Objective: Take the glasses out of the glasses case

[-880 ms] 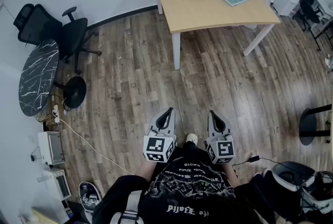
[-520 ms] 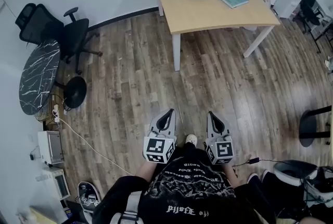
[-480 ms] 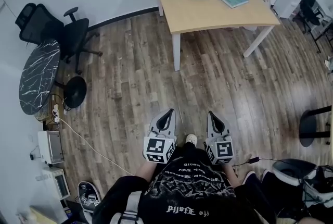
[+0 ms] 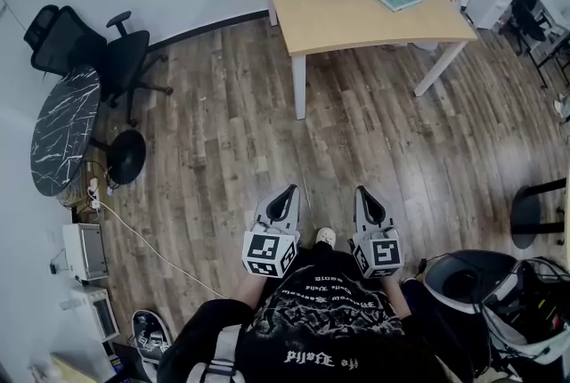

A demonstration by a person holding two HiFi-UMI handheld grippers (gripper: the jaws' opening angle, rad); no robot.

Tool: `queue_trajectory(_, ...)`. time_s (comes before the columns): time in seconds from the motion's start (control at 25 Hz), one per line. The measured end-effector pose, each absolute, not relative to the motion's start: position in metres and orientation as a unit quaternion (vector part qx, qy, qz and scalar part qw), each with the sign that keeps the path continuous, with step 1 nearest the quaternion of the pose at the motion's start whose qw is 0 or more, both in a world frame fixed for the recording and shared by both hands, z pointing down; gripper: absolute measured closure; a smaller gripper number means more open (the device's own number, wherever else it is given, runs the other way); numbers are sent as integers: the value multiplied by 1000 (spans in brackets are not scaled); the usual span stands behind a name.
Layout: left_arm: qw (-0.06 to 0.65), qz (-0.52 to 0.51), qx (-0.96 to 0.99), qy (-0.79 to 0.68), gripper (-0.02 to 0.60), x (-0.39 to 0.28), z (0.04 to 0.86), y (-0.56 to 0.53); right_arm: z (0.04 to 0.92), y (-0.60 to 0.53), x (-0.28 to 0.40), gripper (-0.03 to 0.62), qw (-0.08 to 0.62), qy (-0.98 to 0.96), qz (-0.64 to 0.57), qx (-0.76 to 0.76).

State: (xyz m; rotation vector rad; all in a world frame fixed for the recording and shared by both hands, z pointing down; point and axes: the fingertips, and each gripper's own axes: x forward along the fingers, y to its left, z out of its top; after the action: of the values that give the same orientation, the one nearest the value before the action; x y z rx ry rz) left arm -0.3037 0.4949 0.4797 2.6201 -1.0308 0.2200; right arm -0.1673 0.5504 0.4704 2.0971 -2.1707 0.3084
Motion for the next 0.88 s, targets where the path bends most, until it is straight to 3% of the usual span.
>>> queue_trajectory(0.04,158,76,915,-363,573,-303,479,494,470,549,-167,524,51,-717,104,687)
queue_trajectory(0.08,158,75,916,-361,524,-302,479,493,470,548,-166,466,50,-720,106,684)
queue_trajectory(0.16,161,76,918,-353,377,-296,480,492,470,545,-161,462,50,-720,106,684)
queue_trajectory(0.2,162,77,919,-352,336,-293,481,491,470,545,-158,404,51,-719,105,685)
queue_trajectory(0.24,162,77,919,-352,325,-292,481,490,470,544,-154,375,51,-718,105,686)
queue_trajectory(0.44,168,87,912,-365,288,-288,485,482,468,539,-133,373,50,-707,99,698)
queue_trajectory(0.88,155,108,907,-376,287,-246,492,464,469,512,-93,373,53,-725,93,681)
